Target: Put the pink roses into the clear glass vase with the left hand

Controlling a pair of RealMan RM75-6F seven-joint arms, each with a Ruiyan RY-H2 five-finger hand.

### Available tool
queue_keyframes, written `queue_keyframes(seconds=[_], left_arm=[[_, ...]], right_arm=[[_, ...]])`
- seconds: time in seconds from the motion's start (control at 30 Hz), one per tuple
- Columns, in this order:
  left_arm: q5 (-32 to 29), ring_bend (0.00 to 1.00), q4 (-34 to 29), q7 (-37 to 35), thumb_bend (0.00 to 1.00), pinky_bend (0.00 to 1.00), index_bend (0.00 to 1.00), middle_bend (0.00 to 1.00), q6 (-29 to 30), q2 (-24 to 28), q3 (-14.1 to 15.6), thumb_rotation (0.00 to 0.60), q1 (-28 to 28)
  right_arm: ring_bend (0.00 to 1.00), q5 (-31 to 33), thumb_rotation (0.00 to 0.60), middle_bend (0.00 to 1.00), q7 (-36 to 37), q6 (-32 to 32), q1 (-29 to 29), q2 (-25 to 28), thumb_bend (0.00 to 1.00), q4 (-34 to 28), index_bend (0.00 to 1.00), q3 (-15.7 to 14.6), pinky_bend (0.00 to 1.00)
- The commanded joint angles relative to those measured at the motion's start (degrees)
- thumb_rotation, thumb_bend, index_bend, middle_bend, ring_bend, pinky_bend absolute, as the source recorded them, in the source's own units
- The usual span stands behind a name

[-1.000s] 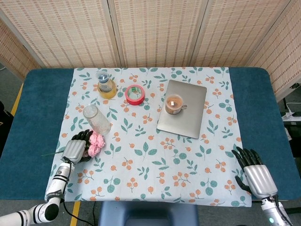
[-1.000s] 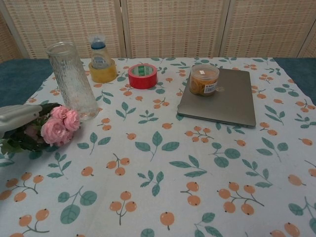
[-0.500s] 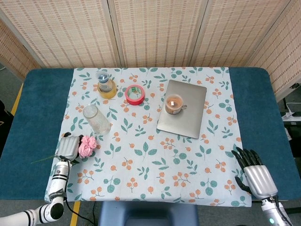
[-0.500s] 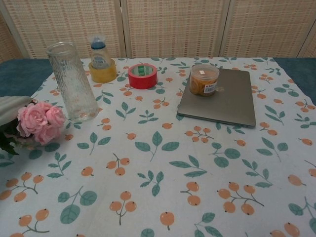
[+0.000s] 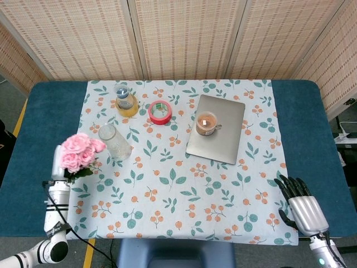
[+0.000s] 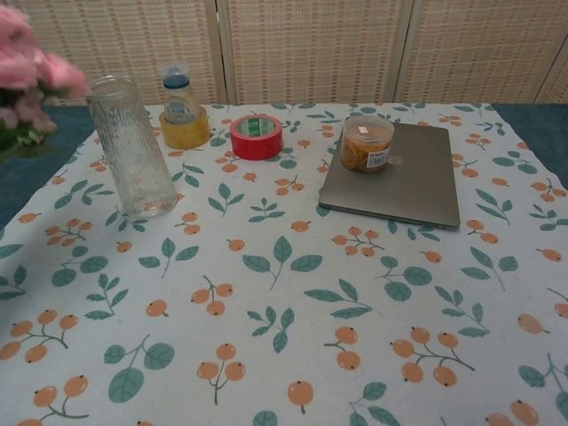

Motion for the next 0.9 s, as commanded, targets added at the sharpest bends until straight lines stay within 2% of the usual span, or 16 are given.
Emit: queue_keyframes(seconds=[0.03,0.27,0.47,0.57,0.9], left_arm=[[5.31,0.54,-7.44,-14.66,0.64,0.26,0.64,0.63,6.25,4.99,-11.77,0.6,-0.51],[0.65,0.54,-10.75,-10.77,0.63,0.26,0.64,0.63,1.88,7.13,-18.51,0.6,-7.0],[-2.69,0.53,-10.19,-7.46,0.62,0.25,0.64,0.63,-0.03,5.65,-21.24,0.6,-12.56],[-3.62,0.53,-9.41,-5.73,0.62,0.25,0.64,0.63,-0.85,4.42,-21.23,0.6,-15.03],[-4.6,0.53,-3.51,-4.68,0.61,0.25,0.64,0.63,-1.92,-0.19,-17.22,0.6,-17.8]], right_arm=[[0.0,0.03,0.6,0.0,-0.05,0.0,0.0,-0.01,0.29,0.0,0.0,-0.01,0.0],[0.0,0.4,0.6,0.0,-0.35,-0.33,0.14,-0.17,0.29,0.09,0.0,0.06,0.0],[0.0,1.09,0.6,0.0,-0.49,-0.34,0.2,-0.25,0.29,0.19,0.0,0.4,0.0],[0.0,1.35,0.6,0.0,-0.46,-0.43,0.29,-0.24,0.29,0.21,0.0,0.54,0.0],[0.0,1.28,0.6,0.0,0.53,0.06,0.22,0.27,0.29,0.24,0.0,0.71,0.0]])
